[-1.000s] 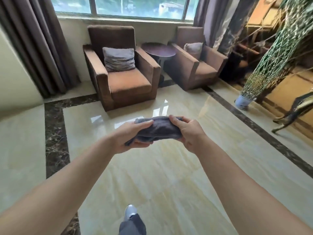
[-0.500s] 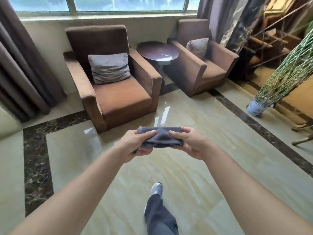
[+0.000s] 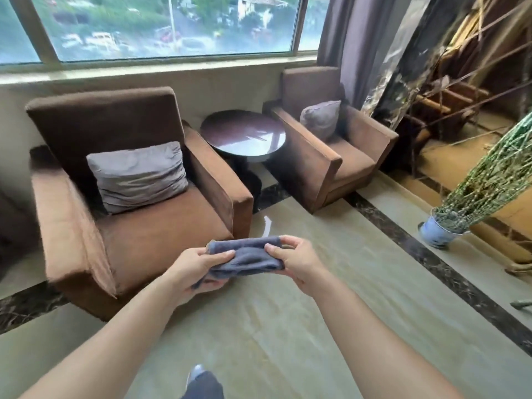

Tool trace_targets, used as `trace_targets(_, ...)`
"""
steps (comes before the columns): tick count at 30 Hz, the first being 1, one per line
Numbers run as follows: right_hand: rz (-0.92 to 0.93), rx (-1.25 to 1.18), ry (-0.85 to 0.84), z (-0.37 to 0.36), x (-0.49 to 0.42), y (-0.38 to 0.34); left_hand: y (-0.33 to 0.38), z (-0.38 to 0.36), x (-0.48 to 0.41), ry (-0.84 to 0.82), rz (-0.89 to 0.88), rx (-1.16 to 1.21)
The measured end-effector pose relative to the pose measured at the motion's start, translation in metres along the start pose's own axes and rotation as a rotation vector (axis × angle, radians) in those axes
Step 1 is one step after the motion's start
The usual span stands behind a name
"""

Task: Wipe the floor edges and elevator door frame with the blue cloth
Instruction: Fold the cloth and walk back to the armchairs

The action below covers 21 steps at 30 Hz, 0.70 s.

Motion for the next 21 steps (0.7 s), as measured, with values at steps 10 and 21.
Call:
trace_targets(10, -0.027, -0.047, 0.352, 0.1, -0.279, -0.106, 0.151, -0.073, -0.323, -0.143, 0.083, -0.137)
trace_targets(21, -0.05, -0.08, 0.398, 0.221, -0.528, -0.202, 0.275, -0.17, -0.584, -0.166, 0.069, -0.184)
Point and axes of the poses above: each hand's wrist, its own x-axis away from the middle knuckle, its own z-axis out of the back of the hand, y = z × x, the point moved 2 cm from there along -x, towards the middle knuckle, and after that the axes turned 1 degree about -z, right-handed, at the moved point
